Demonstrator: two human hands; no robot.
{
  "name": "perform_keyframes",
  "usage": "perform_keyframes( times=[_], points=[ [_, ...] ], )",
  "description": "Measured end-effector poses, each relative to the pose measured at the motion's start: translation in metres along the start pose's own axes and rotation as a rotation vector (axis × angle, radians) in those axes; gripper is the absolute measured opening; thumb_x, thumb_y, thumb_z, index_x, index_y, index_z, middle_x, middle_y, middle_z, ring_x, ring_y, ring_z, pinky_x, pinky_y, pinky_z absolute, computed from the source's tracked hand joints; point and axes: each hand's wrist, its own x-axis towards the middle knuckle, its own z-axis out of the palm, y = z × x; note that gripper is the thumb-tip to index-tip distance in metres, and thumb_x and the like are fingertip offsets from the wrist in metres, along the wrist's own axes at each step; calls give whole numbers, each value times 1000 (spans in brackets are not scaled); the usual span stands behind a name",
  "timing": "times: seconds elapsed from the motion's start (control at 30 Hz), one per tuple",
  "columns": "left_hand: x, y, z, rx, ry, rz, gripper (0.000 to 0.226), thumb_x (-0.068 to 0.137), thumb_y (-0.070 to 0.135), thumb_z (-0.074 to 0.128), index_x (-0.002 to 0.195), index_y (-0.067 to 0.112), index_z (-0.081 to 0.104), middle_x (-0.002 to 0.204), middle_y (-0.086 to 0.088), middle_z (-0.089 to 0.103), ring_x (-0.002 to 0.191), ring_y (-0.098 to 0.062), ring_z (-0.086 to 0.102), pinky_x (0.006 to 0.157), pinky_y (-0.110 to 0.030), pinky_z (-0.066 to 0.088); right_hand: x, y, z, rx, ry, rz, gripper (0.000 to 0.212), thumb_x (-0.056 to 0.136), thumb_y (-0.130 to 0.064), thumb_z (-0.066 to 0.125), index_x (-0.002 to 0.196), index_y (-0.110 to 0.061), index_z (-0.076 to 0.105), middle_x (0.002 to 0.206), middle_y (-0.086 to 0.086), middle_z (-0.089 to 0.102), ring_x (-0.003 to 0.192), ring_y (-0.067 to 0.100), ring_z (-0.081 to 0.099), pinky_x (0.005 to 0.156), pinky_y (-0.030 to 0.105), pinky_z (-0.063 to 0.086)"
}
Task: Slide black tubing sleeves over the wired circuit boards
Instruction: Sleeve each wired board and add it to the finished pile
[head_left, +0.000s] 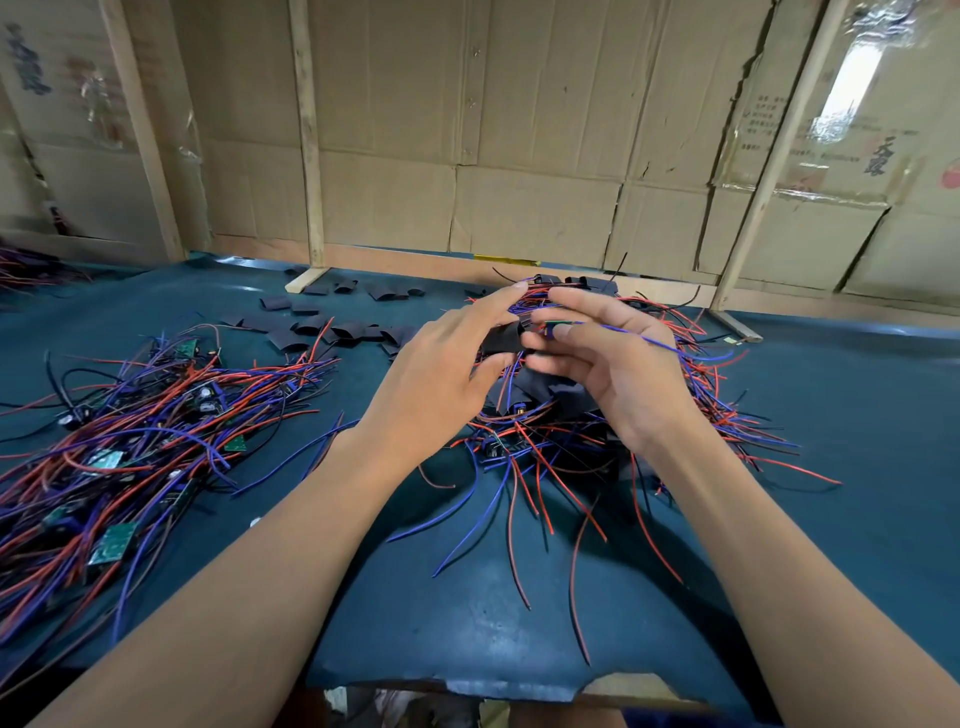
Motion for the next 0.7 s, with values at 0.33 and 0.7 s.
perform_keyframes(
  times=[0.33, 0.7],
  points=[
    [0, 2, -1, -38, 19, -4, 63, 95, 20, 66, 150, 36, 38, 132, 13, 61, 122, -8, 54, 93, -40, 53, 3, 4, -1, -113, 106, -39, 28, 80, 7, 77, 103, -6, 71, 84, 6, 72, 73, 20, 70, 55, 26, 57],
    [1, 1, 1, 16, 40, 44, 63, 92, 17, 70, 149, 26, 42, 128, 11, 64, 117, -11, 53, 102, -26, 38, 2, 6, -1, -159, 78, -58, 3, 83, -3, 78, 85, -5, 76, 75, 19, 67, 66, 26, 66, 58, 30, 56]
  ],
)
